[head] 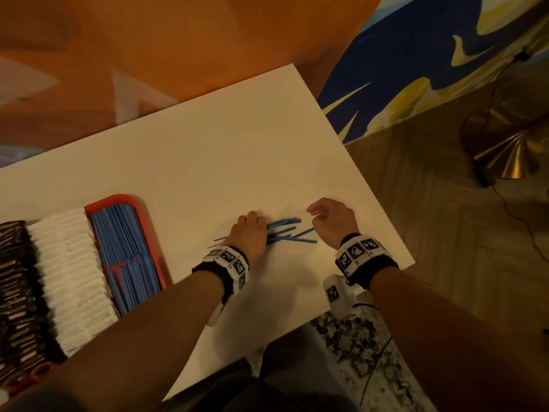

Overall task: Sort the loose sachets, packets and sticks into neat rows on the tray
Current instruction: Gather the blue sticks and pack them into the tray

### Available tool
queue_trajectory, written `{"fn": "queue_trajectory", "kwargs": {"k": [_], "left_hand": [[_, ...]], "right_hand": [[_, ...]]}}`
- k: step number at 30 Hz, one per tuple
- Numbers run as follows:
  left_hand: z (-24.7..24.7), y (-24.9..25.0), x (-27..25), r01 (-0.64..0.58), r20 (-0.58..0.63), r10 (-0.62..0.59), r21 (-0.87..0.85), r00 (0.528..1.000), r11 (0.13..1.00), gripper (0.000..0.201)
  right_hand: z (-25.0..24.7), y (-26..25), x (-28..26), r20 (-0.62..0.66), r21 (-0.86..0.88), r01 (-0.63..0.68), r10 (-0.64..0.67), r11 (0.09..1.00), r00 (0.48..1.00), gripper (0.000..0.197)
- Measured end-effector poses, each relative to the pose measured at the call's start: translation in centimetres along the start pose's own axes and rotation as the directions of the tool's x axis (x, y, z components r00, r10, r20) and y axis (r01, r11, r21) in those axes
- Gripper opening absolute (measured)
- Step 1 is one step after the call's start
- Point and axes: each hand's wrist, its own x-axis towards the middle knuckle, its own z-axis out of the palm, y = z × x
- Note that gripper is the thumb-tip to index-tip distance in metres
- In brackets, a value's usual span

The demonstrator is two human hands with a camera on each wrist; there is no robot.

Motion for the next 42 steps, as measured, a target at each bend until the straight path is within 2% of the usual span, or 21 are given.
{"fn": "queue_trajectory", "kwargs": {"k": [4,7,10,13,15,17,19,22,24,26,29,32,35,37,39,42], "left_hand": [[-0.5,-1.5,-0.9,0.034,0.019,-0.031,-0.206,0.999,0.978,0.026],[-1.4,-2.5,-1.8,0.084,0.023,-0.082,-0.446,0.996,0.891,0.007],[-2.2,-3.1,-2.9,0.082,-0.029,-0.124,-0.597,0.992,0.798,0.012],[-2.7,-3.5,-4.0,0.042,-0.097,-0.15,-0.69,0.984,0.723,0.013],[-3.0,-3.6,-4.7,0.007,-0.131,-0.184,-0.796,0.974,0.605,0.013],[-3.4,-3.6,-5.2,0.0,-0.114,-0.225,-0.892,0.968,0.452,0.02],[-4.0,-3.4,-5.9,0.02,-0.074,-0.227,-0.922,0.971,0.386,0.022],[-4.8,-3.2,-6.9,0.011,-0.077,-0.217,-0.926,0.973,0.376,0.031],[-5.2,-3.4,-7.4,0.002,-0.07,-0.237,-0.957,0.969,0.29,0.038],[-5.9,-3.7,-7.8,0.008,-0.042,-0.268,-0.983,0.962,0.184,0.041],[-6.6,-4.1,-8.3,0.026,-0.006,-0.305,-0.995,0.952,0.099,0.042],[-6.8,-4.7,-8.7,0.005,0.006,-0.342,-1.0,0.94,-0.004,0.043],[-7.6,-5.2,-8.8,-0.094,-0.02,-0.425,-0.984,0.905,-0.154,0.044],[-8.6,-5.5,-8.9,-0.181,-0.046,-0.478,-0.954,0.877,-0.241,0.048],[-9.6,-5.6,-9.1,-0.247,-0.061,-0.505,-0.918,0.861,-0.31,0.051],[-10.6,-5.3,-9.2,-0.296,-0.082,-0.533,-0.897,0.842,-0.329,0.054]], "right_hand": [[0.1,-0.4,-0.6,0.011,-0.022,-0.008,0.008,1.0,1.0,0.03],[0.2,-1.7,-1.0,-0.004,0.009,0.008,-0.008,1.0,1.0,0.031],[0.6,-4.0,-1.3,-0.063,0.092,0.062,-0.057,0.994,0.996,0.032],[0.8,-7.3,-1.6,-0.118,0.187,0.128,-0.108,0.974,0.987,0.021],[0.9,-9.6,-1.7,-0.111,0.217,0.14,-0.118,0.966,0.987,0.021],[1.5,-11.8,-1.7,-0.022,0.173,0.137,-0.136,0.975,0.991,0.035],[2.6,-13.6,-2.0,0.076,0.146,0.176,-0.188,0.973,0.979,0.045],[3.9,-16.0,-2.9,0.126,0.248,0.215,-0.252,0.945,0.96,0.031],[4.4,-17.3,-3.4,0.108,0.283,0.228,-0.268,0.932,0.957,0.03],[4.8,-18.2,-4.0,0.113,0.237,0.249,-0.281,0.939,0.953,0.03],[5.3,-19.1,-4.8,0.178,0.197,0.28,-0.315,0.94,0.932,0.031],[5.4,-19.5,-5.1,0.196,0.26,0.292,-0.346,0.921,0.918,0.042],[6.0,-18.3,-5.2,0.226,0.412,0.12,-0.229,0.903,0.947,0.051],[6.7,-16.7,-5.7,0.316,0.398,-0.029,-0.108,0.917,0.942,0.056],[7.2,-15.3,-6.8,0.467,0.377,-0.218,0.019,0.9,0.884,0.062],[7.2,-14.7,-7.9,0.643,0.472,-0.471,0.074,0.745,0.762,0.069]]}}
